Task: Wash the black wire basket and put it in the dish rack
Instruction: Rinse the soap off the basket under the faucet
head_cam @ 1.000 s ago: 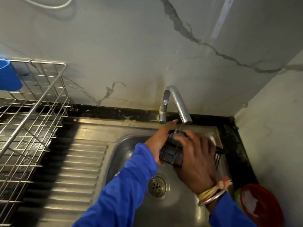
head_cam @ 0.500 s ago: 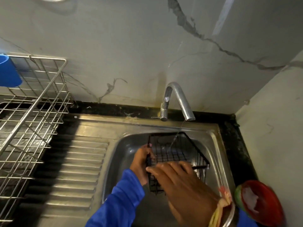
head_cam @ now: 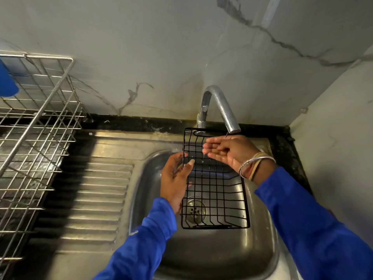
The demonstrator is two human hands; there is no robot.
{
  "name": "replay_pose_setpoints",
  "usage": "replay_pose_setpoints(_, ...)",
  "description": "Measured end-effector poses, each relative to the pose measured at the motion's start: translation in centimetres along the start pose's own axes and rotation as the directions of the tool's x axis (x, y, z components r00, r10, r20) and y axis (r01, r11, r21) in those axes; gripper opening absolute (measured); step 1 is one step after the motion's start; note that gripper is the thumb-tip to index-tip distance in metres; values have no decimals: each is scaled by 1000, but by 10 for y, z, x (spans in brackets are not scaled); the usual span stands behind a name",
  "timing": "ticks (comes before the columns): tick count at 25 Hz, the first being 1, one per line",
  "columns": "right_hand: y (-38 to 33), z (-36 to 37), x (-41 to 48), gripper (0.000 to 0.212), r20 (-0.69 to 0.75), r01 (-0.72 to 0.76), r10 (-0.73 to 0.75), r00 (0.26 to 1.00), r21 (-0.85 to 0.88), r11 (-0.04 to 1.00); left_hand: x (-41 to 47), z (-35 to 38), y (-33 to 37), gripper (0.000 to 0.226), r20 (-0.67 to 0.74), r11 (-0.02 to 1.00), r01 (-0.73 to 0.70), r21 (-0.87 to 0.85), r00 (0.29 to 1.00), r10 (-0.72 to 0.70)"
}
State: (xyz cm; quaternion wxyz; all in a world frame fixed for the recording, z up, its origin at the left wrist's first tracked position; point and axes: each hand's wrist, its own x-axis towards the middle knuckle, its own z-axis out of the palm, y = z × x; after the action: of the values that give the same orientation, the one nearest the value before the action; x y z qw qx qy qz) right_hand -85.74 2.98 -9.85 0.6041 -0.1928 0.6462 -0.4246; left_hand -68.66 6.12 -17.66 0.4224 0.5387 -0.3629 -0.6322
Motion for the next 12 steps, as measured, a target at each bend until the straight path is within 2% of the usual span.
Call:
replay_pose_setpoints(3, 3, 4, 6, 33, -14, -41, 39, 999, -96, 995, 0, 1, -2, 20, -11, 999, 11, -37, 1000, -11)
replay_pose_setpoints(5, 7, 7, 17, 34, -51, -85, 81, 995, -93, 992, -1, 2, -2, 17, 8, 999, 4, -37, 1000, -4)
replay_pose_setpoints(7, 14, 10, 28, 37, -149, -100, 114, 982, 99, 990, -5, 8, -2, 17, 48, 1000, -28, 0, 998, 28)
replay_pose_setpoints(9, 32, 14, 31, 40, -127, -111, 160, 979, 328, 938, -5, 10, -3, 22, 70, 996, -86, 32, 994, 83)
replay_pose_setpoints(10, 44, 16, 27, 41, -90, -163, 201, 975, 321, 933, -2, 9, -3, 25, 66, 993, -110, 29, 992, 108)
replay_pose_setpoints(11, 54, 16, 19, 43, -67, -229, 247, 967, 206, 951, 2, 6, -2, 28, 59, 991, -130, 18, 990, 129)
replay_pose_setpoints(12, 61, 15, 13, 45, -52, -267, 268, 962, 21, 963, 6, 2, -2, 29, 53, 990, -143, 10, 988, 142)
